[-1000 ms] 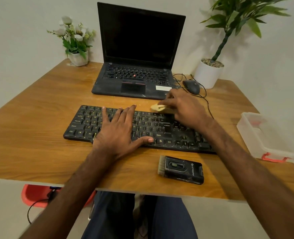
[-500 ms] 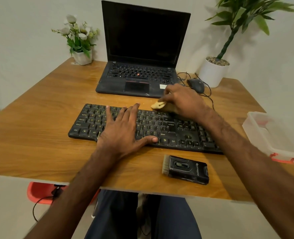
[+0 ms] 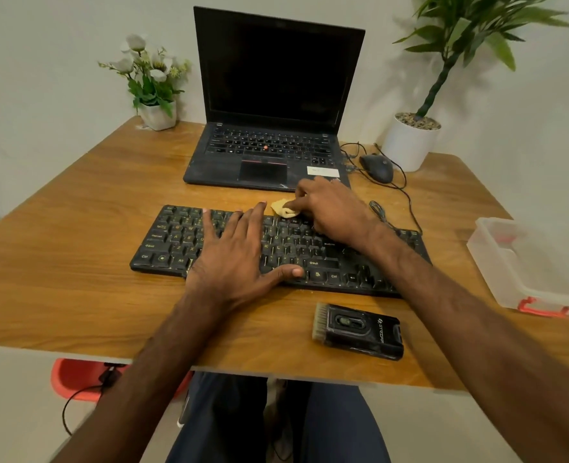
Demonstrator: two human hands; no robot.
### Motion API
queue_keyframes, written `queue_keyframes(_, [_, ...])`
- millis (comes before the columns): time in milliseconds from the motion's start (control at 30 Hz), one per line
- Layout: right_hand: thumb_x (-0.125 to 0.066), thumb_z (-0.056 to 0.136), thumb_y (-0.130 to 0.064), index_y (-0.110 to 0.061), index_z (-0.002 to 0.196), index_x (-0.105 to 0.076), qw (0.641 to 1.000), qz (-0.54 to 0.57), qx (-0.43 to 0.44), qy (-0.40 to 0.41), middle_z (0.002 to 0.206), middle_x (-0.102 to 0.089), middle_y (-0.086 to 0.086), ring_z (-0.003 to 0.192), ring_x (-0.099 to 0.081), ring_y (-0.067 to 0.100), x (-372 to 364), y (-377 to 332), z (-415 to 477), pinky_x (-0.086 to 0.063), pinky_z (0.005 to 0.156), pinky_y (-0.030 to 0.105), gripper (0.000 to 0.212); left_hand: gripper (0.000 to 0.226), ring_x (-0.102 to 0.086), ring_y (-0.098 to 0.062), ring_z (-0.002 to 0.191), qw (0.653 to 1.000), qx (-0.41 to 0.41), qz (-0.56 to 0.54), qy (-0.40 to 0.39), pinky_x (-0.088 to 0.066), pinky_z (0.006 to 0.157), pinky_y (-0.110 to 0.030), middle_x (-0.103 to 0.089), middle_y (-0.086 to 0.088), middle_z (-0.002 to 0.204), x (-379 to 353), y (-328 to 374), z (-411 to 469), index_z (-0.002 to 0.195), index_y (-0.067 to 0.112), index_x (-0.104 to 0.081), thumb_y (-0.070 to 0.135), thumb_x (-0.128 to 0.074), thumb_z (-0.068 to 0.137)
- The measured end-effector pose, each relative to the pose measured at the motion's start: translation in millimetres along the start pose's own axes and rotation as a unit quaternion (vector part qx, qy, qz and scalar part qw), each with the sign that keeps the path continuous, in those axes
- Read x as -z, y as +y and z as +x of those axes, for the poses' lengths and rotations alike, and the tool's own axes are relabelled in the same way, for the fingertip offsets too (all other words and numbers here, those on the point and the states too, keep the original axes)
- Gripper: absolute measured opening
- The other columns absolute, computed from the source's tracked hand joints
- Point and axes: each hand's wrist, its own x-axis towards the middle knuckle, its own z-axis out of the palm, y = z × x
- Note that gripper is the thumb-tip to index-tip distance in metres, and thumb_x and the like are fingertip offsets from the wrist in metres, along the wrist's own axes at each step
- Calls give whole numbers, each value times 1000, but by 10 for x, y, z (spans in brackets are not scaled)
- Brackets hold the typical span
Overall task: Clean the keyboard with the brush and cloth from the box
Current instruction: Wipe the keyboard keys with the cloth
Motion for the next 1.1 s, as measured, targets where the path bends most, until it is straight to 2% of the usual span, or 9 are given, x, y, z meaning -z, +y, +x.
queue_keyframes(67, [-61,93,-16,-27,133,-59,996,58,-41,57,115,-54,3,106,-48,19,-38,-36,-15,-38,83,29,42,120,-13,-26,152,1000,1,-3,0,3,117,-67,-15,-11,165,-4,1,2,156,12,12,95,-7,72])
queue_keyframes(133, [-58,93,-13,-22,131,-61,993,96,-1,69,116,-56,5,105,-48,19,-25,-158,-36,-39,84,30,39,120,-14,-25,152,1000,-2,-10,6,2,117,-68,-12,-10,166,-20,-10,7,156,12,11,96,-4,72])
queue_keyframes(233, [-53,93,-15,-25,131,-61,994,66,80,25,118,-56,2,104,-48,18,-8,-219,-77,-40,84,31,40,122,-13,-24,153,1000,-6,-12,-1,2,116,-68,-8,-10,167,-31,-18,9,156,11,14,96,3,69])
queue_keyframes(367, [-57,92,-6,-31,131,-60,994,102,31,-24,122,-53,-4,109,-44,11,56,-23,-74,-37,91,27,47,121,-14,-24,152,1000,-2,-6,1,2,116,-68,-12,-11,166,-17,-6,-14,155,12,16,96,1,69])
queue_keyframes(500, [-58,90,0,-25,124,-66,987,146,8,-62,118,-55,-5,105,-43,4,143,176,-143,-34,87,20,43,120,-13,-24,152,1000,0,1,-4,3,116,-68,-14,-11,165,-16,-14,-13,156,13,16,96,-1,70])
queue_keyframes(667, [-65,90,-24,-22,114,-71,989,106,-32,-102,109,-58,-5,97,-52,8,324,402,-170,-45,80,22,26,120,-12,-24,153,1000,1,8,-6,2,116,-68,-12,-10,166,-19,-14,-5,155,13,18,96,-1,70])
queue_keyframes(833, [-65,91,-24,-21,126,-65,990,133,-1,53,115,-56,1,103,-45,11,215,-44,-10,-37,84,24,35,119,-12,-24,153,1000,5,-3,-7,4,116,-68,-7,-10,166,-23,-10,2,154,11,19,95,3,70])
queue_keyframes(1000, [-58,95,-14,-30,135,-56,996,55,73,-14,124,-51,-1,103,-42,11,62,-224,-40,-31,81,24,44,109,-14,-22,152,999,-6,-29,14,7,116,-68,10,-6,166,-66,-46,7,142,13,39,91,4,75])
queue_keyframes(1100, [-60,94,-21,-31,132,-59,997,28,74,-28,121,-53,-2,104,-45,12,173,-6,-92,-37,82,25,40,110,-15,-22,152,999,-1,-37,15,6,116,-67,1,-9,166,-58,-37,7,139,14,43,92,1,75])
